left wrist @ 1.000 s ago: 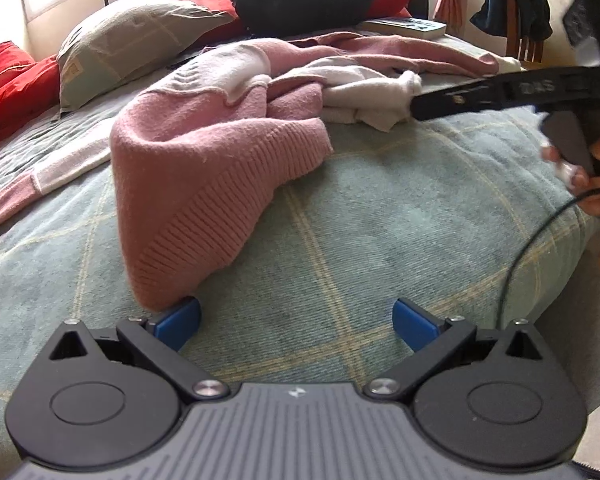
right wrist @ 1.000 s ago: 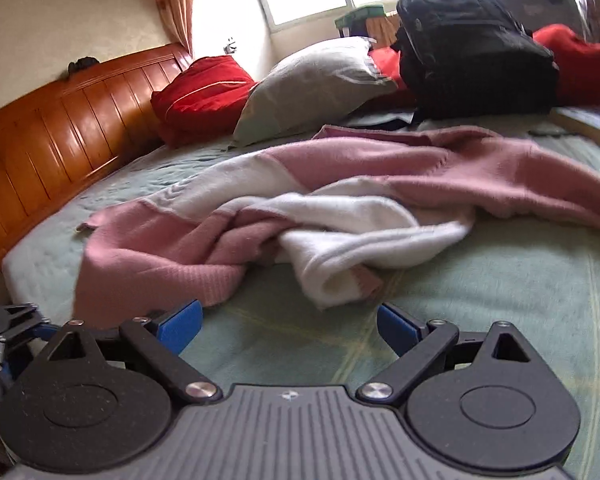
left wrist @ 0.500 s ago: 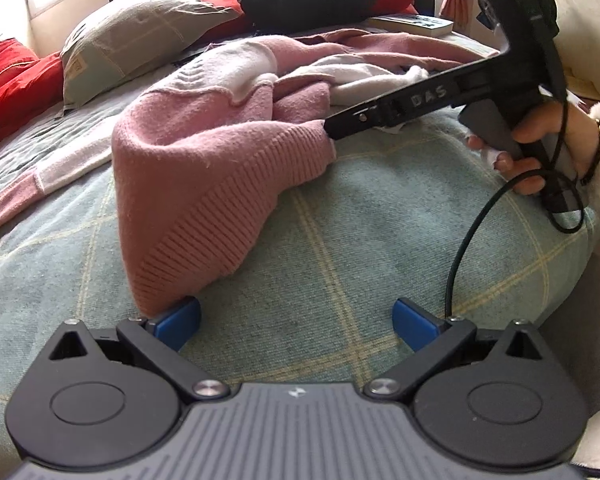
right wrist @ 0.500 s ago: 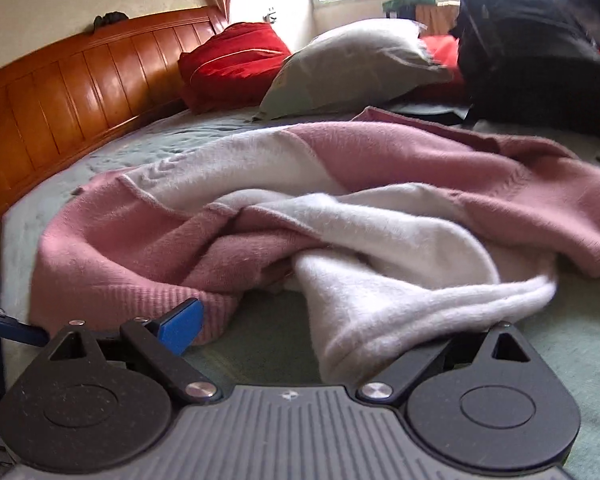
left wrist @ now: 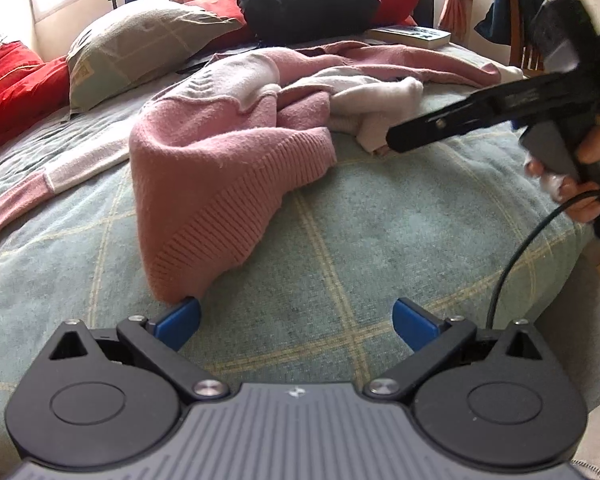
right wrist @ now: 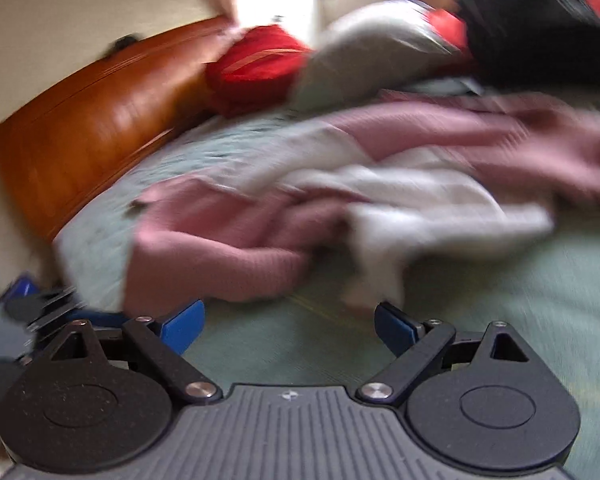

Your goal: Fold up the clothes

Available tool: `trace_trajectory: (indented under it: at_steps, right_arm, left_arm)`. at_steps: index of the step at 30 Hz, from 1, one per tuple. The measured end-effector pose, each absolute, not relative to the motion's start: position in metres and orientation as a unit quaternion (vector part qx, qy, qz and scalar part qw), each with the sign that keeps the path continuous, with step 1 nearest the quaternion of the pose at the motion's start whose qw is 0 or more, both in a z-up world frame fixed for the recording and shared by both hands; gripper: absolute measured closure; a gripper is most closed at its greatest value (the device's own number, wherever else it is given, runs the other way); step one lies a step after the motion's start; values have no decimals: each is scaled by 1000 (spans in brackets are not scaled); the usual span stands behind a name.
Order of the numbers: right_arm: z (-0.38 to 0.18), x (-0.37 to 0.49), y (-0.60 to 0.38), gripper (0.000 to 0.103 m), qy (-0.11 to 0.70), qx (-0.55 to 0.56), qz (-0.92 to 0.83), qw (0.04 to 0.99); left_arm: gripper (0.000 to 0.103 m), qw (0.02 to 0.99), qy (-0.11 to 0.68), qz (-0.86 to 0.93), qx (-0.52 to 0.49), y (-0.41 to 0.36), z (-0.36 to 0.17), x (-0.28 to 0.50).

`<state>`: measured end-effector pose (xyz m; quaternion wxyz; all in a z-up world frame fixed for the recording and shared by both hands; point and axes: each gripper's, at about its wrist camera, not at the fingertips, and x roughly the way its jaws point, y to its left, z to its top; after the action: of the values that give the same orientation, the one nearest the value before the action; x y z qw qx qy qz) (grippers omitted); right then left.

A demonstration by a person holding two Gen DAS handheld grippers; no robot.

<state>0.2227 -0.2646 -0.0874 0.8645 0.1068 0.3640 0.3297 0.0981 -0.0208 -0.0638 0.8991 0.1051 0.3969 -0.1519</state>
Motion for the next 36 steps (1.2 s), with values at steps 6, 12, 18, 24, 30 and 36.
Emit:
trace_trajectory:
  at_steps: [6,12,18,24,30,36]
  right_arm:
    - [-106,223,-274,13,339,138,301,880]
    - [-99,236,-254,55,310,95,234,917]
    - [-97,233,-236,91,299,32,190,935]
    - [-78,217,-257,92,309,91,217,922]
    - [-41,184,-288,92,291,161,258,907]
    - [-22,143,-320,92,292,206,269,895]
  left_arm:
    - [1,896,406,-147,106,-18,-67,99]
    - [1,894,407,-150,108,-22,-68,100]
    - [1,893,411,-146,110,-22,-70,102]
    - [1,896,404,-148,110,-21,-64,99]
    - [1,900,394,-151,111,-22,-57,94]
    - [1,902,385,-157,116,-26,-50,86]
